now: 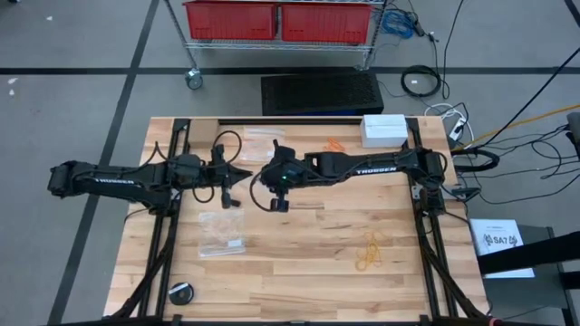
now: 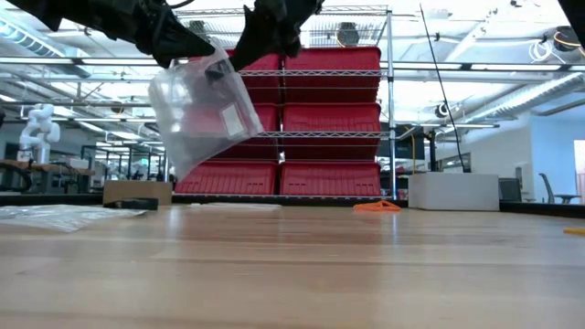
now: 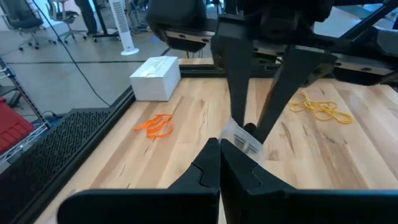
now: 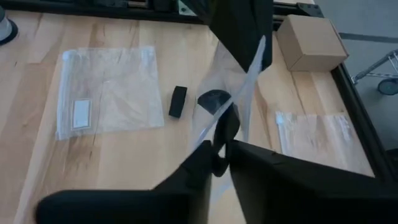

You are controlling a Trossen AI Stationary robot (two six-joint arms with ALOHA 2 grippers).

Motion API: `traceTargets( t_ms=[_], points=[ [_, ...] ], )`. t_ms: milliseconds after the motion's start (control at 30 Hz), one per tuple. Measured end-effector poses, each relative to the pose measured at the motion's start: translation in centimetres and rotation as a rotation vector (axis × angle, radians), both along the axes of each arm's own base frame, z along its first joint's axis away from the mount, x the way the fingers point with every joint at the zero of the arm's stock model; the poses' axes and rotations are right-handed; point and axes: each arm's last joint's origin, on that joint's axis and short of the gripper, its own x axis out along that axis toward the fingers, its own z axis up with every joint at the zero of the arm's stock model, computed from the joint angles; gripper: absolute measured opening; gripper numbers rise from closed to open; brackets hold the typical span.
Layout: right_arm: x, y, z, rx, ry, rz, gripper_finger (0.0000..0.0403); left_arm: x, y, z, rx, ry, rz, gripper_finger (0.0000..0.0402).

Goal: Sort rubber bands
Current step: Put the black rubber band into the open transparent zip bag

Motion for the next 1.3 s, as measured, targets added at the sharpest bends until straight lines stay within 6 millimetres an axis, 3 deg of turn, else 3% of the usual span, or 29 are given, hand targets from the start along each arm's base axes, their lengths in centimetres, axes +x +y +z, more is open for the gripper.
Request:
traceTargets(
  t_ms=[200,333,433,700,800,933,1067,1300],
  points=[
    [0.5,-0.3,-1.3,0.013,0.035,-0.014,0.0108,0.0,0.0,0.0,-0.001,0.0,-0.001,0.0],
    [0.5,-0.3,-1.5,0.02,0.047,-0.006,0.0113,0.0,0.0,0.1,-0.002,-0.008,-0.009,0.0],
    [-0.2,-0.2,-0.6,0.021,0.046,-0.003,0.0114,0.0,0.0,0.1,-0.001,-0.009,-0.011,0.0],
    [-5.2,-0.2,3.7,-0.005,0.166,-0.021,0.0114,0.0,0.0,0.1,0.001,-0.01,-0.015,0.0],
    [-7.2,-0.4,3.8,-0.002,0.24,-0.054,0.0114,0.0,0.0,0.1,0.006,-0.011,-0.016,0.0],
    [-9.2,-0.4,1.9,0.012,0.278,-0.069,0.0114,0.0,0.0,0.1,0.008,-0.012,-0.017,0.0],
    [-10.9,-0.3,-0.9,0.05,0.206,-0.065,0.0114,0.0,0.0,0.1,0.008,-0.012,-0.017,0.0],
    [-13.1,0.0,-7.0,0.107,-0.204,-0.024,0.0114,0.1,0.0,0.3,0.01,-0.03,-0.016,0.0]
  ],
)
